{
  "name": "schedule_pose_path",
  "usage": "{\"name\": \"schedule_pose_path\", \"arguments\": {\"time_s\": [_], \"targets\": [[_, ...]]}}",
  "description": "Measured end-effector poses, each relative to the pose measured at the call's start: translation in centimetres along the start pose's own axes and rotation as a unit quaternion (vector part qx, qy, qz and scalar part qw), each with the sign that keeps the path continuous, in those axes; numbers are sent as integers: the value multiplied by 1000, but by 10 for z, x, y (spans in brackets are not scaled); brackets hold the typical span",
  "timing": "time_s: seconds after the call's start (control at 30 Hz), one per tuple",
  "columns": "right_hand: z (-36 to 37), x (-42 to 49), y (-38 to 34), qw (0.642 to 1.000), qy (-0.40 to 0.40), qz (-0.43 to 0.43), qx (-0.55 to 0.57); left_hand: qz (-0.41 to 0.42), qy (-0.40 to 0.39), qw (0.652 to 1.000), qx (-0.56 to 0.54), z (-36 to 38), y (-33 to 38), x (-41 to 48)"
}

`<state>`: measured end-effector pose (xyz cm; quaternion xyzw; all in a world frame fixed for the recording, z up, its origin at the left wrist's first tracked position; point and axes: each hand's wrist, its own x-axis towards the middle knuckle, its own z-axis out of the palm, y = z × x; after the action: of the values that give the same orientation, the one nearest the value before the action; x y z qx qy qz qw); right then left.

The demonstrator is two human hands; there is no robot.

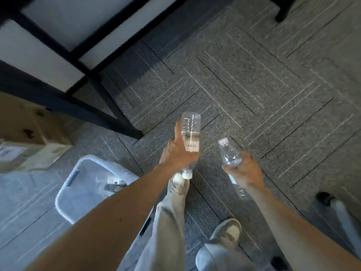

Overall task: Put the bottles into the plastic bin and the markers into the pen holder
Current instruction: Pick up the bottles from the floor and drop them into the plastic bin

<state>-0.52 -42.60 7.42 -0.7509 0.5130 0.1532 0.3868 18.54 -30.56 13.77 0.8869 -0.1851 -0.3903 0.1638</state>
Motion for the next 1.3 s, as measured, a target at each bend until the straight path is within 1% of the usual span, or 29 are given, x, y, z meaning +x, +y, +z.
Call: {"name": "schedule_pose_path", "arguments": {"time_s": [0.13,0.23,0.3,0.4,0.53,0.6,0.77,0.97,1.1,1.2,1.3], "targets": [[-30,-56,-64,998,-22,-49,-16,-34,17,997,-70,-51,-20,-82],[-33,-96,-111,995,-47,-86,-7,-56,62,989,-121,-89,-50,-134],[-23,-120,-139,992,-70,-104,-11,-77,95,981,-151,-110,-80,-163],[2,-152,-171,985,-108,-131,-24,-126,127,971,-160,-126,-134,-195],[40,-180,-196,977,-120,-172,-49,-193,146,954,-175,-123,-209,-211],[60,-190,-200,973,-125,-182,-65,-209,151,948,-185,-116,-239,-212],[109,-211,-203,963,-137,-215,-88,-230,150,932,-235,-90,-296,-205],[168,-234,-221,955,-150,-227,-116,-208,119,944,-228,-72,-340,-229],[211,-252,-248,951,-161,-230,-127,-234,125,936,-232,-83,-375,-262],[235,-259,-269,950,-163,-228,-138,-229,143,935,-230,-100,-393,-281],[243,-266,-284,944,-171,-239,-150,-224,158,933,-232,-122,-400,-290]]}}
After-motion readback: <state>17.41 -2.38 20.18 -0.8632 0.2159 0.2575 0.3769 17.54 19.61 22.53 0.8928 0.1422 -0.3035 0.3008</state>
